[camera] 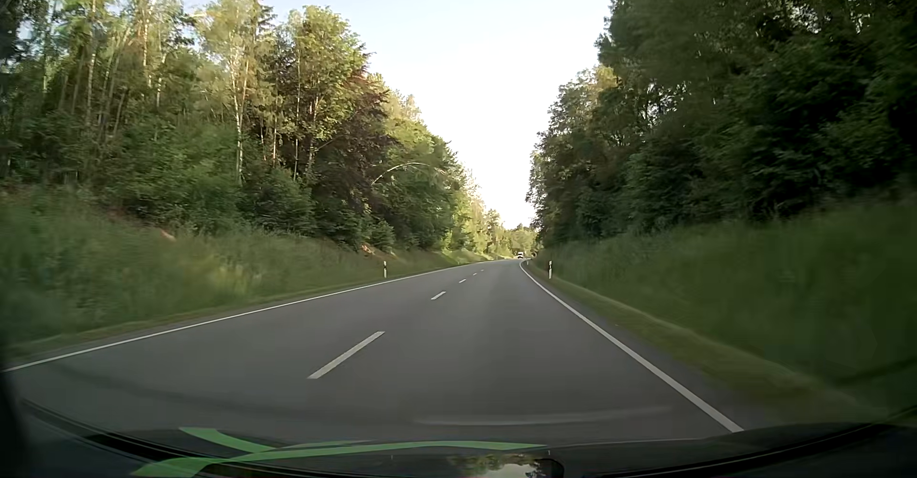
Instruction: Follow the waypoints while adhering to traffic rules and regulations
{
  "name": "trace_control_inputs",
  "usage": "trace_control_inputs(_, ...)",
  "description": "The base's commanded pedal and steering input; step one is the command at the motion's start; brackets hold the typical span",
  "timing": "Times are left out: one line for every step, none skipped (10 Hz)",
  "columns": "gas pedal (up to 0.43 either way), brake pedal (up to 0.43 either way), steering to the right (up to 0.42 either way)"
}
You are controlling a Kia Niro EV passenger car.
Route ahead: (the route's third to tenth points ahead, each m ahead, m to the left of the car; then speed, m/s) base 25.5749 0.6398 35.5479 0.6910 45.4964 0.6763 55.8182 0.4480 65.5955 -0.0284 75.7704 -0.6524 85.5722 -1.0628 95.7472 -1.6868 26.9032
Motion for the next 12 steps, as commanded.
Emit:
trace_control_inputs(0.339, 0.000, 0.004)
trace_control_inputs(0.339, 0.000, 0.004)
trace_control_inputs(0.339, 0.000, 0.004)
trace_control_inputs(0.339, 0.000, 0.003)
trace_control_inputs(0.350, 0.000, 0.003)
trace_control_inputs(0.350, 0.000, 0.003)
trace_control_inputs(0.350, 0.000, 0.002)
trace_control_inputs(0.350, 0.000, 0.002)
trace_control_inputs(0.350, 0.000, 0.002)
trace_control_inputs(0.350, 0.000, 0.002)
trace_control_inputs(0.350, 0.000, 0.002)
trace_control_inputs(0.350, 0.000, 0.002)
